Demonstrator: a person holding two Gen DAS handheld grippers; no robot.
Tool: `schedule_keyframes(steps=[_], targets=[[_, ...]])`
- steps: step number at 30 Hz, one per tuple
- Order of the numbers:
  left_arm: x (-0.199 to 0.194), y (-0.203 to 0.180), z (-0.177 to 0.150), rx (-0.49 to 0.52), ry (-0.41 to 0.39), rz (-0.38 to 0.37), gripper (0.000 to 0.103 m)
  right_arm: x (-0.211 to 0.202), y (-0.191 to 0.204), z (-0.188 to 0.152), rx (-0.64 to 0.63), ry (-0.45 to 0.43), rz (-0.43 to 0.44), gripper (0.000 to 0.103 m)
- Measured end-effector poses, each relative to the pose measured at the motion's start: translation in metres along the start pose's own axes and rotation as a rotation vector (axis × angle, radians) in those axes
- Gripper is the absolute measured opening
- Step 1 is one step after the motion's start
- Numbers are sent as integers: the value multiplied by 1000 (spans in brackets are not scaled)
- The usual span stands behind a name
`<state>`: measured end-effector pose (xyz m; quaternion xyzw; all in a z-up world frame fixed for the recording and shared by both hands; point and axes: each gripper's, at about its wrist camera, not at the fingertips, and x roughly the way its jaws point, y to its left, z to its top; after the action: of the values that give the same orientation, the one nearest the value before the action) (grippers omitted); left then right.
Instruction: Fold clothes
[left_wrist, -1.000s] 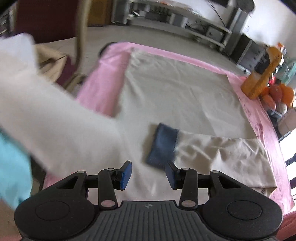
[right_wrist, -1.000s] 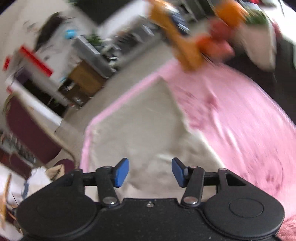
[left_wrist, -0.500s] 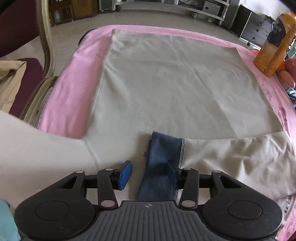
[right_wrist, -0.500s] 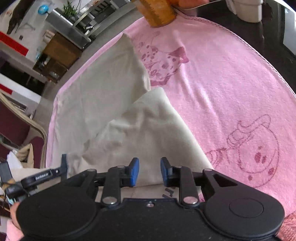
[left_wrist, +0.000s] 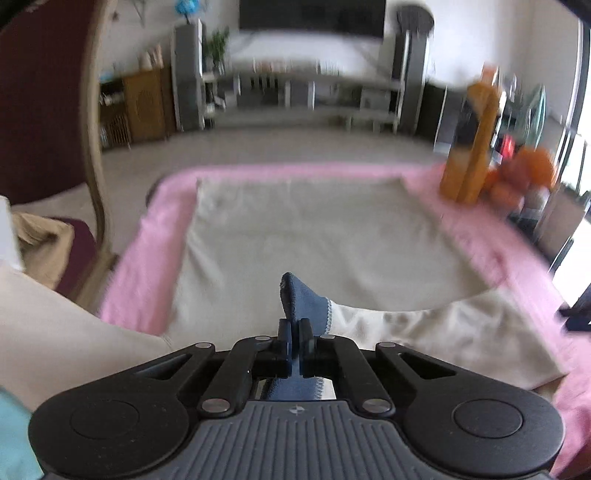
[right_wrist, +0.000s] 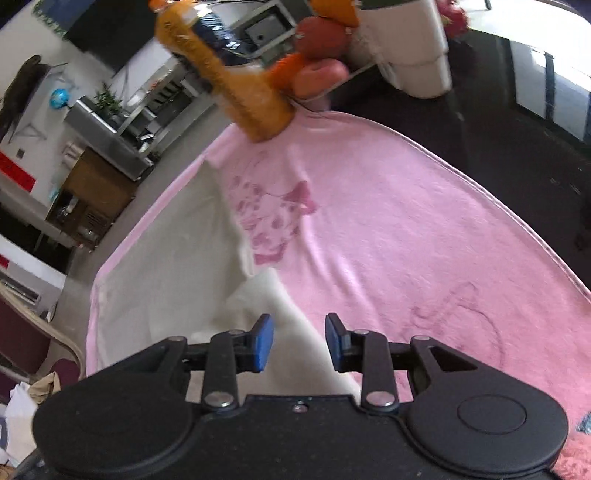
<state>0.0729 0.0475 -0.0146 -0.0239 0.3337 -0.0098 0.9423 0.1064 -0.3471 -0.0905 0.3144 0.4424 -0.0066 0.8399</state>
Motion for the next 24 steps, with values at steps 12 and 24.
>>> schedule_keyframes(steps=[12, 24], targets=[[-19, 44, -6, -172, 50, 80, 2, -3, 4, -12, -57, 21, 22, 32], [27, 56, -28, -127, 248, 338, 18, 12, 33, -27, -220, 58, 26, 32]])
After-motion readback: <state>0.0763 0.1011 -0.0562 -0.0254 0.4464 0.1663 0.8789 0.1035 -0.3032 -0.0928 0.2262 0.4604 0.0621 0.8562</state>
